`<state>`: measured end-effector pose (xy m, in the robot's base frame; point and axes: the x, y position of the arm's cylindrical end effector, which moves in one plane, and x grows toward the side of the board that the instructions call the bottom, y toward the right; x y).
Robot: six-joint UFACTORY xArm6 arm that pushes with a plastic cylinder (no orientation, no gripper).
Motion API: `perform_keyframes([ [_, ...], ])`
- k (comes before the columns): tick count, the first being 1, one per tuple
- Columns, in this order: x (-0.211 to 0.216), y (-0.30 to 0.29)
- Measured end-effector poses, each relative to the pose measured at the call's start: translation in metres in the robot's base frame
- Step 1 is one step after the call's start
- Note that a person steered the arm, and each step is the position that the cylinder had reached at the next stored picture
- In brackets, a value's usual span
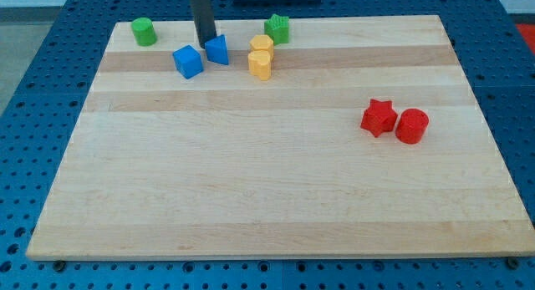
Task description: Separate the yellow heart from the yellow hexagon
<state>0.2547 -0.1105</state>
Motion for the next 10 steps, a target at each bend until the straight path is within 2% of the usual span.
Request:
perform_keyframes([
  [1, 0.0, 0.019],
  [3, 0.0, -0.01],
  [4, 0.009, -0.03],
  [6, 0.035, -0.036],
  [7, 0.035, -0.025],
  [10, 0.035, 0.062],
])
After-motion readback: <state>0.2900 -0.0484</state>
